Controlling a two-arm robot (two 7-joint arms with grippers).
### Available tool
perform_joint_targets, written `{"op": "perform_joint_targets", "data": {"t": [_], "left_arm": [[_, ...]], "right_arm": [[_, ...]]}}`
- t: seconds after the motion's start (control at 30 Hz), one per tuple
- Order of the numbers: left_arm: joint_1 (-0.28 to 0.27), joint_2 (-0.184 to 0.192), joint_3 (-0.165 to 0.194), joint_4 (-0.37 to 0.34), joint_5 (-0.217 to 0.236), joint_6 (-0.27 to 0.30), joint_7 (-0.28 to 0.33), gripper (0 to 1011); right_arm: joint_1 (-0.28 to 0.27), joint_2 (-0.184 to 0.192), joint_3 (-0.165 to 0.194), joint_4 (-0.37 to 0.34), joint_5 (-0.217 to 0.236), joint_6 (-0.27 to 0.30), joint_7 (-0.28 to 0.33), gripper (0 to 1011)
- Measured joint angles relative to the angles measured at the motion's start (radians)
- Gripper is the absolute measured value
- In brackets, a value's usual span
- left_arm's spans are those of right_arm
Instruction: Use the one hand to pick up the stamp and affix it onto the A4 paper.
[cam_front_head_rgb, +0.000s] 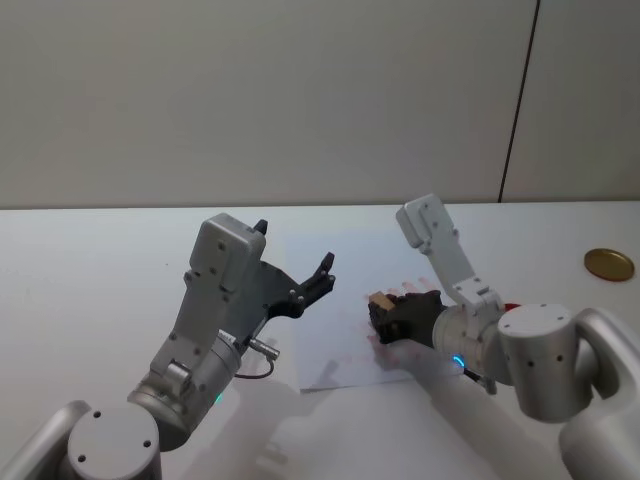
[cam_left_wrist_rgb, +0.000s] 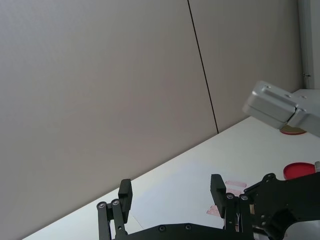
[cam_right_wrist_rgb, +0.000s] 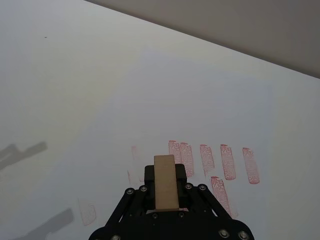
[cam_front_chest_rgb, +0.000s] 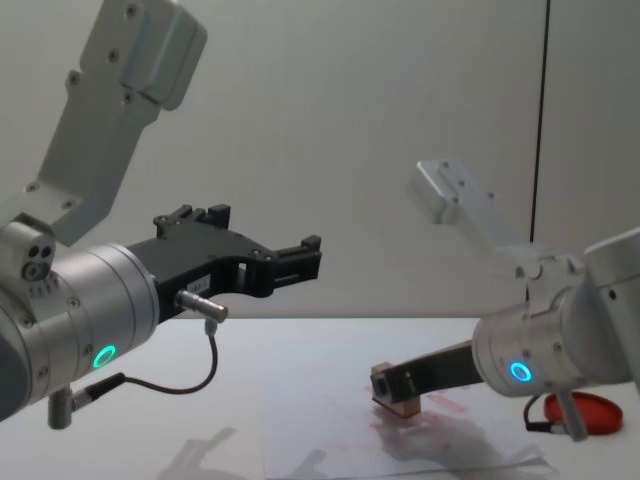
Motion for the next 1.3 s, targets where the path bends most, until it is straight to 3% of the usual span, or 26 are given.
{"op": "perform_joint_targets", "data": {"t": [0.57,1.3], "left_arm": [[0.000,0.000,0.000,0.000,0.000,0.000,0.000,993],[0.000,0.000,0.000,0.000,0.000,0.000,0.000,993]], "right_arm": [[0.040,-0.023,-0.006,0.099,-0.009,-0.031,0.005,220],[0.049,-0.028,-0.001,0.131,0.004,-0.032,0.007,219]]}}
